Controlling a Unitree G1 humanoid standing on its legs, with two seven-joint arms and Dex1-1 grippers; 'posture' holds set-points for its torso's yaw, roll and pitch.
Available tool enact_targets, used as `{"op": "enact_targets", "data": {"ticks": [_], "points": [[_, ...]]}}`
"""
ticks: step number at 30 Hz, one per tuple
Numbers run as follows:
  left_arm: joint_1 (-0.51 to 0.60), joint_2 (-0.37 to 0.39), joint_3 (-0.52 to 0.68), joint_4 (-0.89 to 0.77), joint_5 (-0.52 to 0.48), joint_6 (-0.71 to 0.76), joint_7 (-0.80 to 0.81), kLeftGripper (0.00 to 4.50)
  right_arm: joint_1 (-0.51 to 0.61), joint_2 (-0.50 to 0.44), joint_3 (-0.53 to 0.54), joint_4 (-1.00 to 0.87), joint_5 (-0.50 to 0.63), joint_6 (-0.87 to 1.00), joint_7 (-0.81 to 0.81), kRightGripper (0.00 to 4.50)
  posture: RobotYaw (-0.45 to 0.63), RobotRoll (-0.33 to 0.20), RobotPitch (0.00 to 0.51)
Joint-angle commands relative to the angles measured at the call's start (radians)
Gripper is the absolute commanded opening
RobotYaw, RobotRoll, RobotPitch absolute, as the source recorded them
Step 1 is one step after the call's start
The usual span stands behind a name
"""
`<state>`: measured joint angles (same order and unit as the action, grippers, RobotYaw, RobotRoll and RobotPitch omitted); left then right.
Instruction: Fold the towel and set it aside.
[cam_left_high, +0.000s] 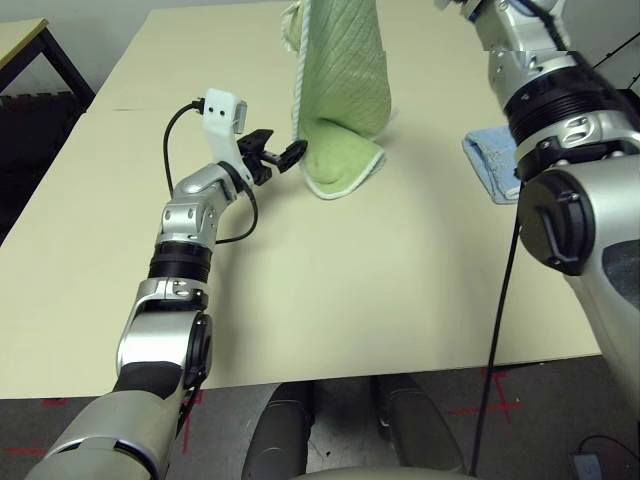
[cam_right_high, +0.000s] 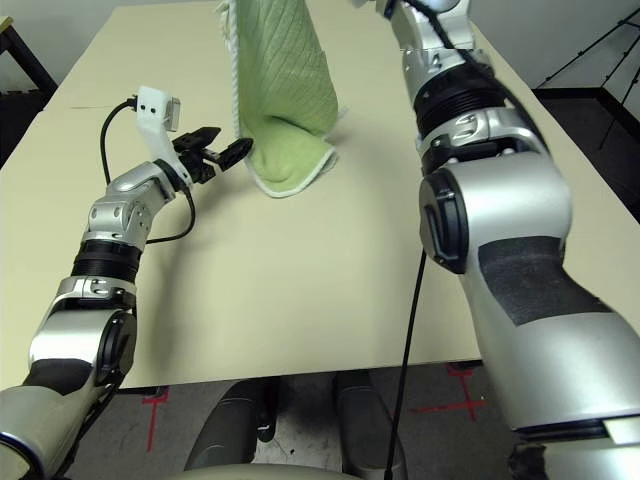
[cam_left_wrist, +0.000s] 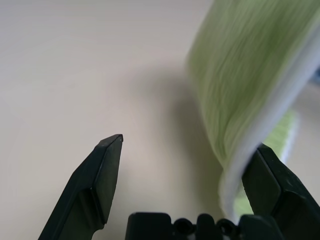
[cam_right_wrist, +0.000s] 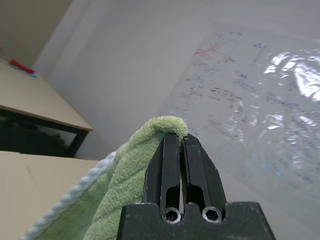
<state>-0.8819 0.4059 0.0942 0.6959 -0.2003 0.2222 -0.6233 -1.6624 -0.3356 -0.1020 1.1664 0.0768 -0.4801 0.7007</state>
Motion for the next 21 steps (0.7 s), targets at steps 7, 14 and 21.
{"op": "enact_targets", "data": {"ticks": [7,14,21], "points": [[0.0,0.026,-0.021,0.05,0.029,0.0,-0.056,4.5,-0.049,-0.041,-0.01,0.017,-0.011,-0.03,-0.028,0.04,-0.06,0.0,0.159],[0.071,0.049,-0.045,-0.079,-0.026,0.126,-0.239,4.5,-0.006,-0.032,-0.007,0.012,-0.009,-0.022,-0.008,0.04,-0.06,0.0,0.161],[0.083,0.033,-0.036,-0.074,-0.025,0.149,-0.223,4.5,-0.011,-0.036,-0.007,0.012,-0.011,-0.02,-0.008,0.04,-0.06,0.0,0.155]]}}
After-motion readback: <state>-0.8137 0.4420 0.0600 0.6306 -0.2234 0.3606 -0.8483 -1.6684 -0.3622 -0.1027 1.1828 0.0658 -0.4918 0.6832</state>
